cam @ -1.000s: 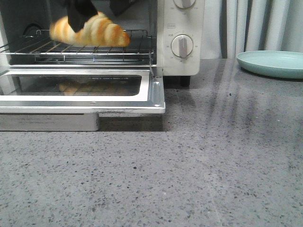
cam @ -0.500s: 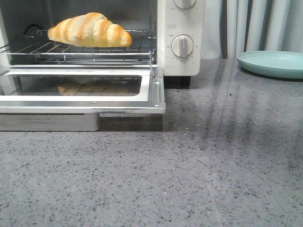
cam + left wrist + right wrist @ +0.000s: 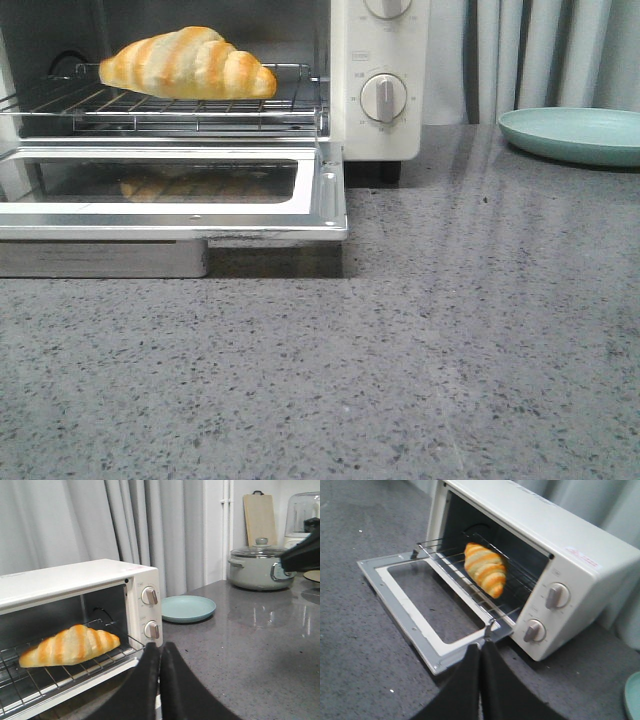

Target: Put bread in oven

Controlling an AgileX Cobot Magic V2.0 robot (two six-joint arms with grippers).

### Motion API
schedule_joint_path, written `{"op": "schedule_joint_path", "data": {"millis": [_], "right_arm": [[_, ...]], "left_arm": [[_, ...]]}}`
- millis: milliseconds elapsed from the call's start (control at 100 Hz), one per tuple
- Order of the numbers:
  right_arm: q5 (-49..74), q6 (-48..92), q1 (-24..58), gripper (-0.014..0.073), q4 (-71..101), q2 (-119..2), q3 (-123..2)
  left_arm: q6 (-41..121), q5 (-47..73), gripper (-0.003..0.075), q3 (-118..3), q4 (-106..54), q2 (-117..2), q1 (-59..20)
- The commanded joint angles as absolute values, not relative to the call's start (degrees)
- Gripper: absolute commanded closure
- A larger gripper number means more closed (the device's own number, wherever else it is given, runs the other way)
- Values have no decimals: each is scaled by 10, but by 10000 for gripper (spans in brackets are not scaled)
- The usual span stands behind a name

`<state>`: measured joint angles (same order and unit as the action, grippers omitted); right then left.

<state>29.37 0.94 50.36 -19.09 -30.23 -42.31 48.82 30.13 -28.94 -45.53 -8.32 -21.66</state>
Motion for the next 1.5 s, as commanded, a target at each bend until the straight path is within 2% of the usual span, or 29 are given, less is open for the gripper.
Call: {"op": "schedule_joint_path", "data": {"millis": [0, 270, 1080, 1300, 1490], "right_arm": [[252, 5, 486, 659, -218, -244, -404], [257, 5, 459, 659, -227, -124, -351], [255, 5, 459, 663, -233, -120, -348], [255, 5, 459, 663, -233, -120, -348], [255, 5, 459, 663, -233, -120, -348]], "left_arm": [[483, 254, 742, -293, -470, -91, -215], [483, 250, 741, -268, -470, -91, -215], [483, 251, 741, -243, -489, -91, -215], [498, 211, 741, -207, -342, -89, -176], [337, 65, 741, -109, -213, -78, -86]]}}
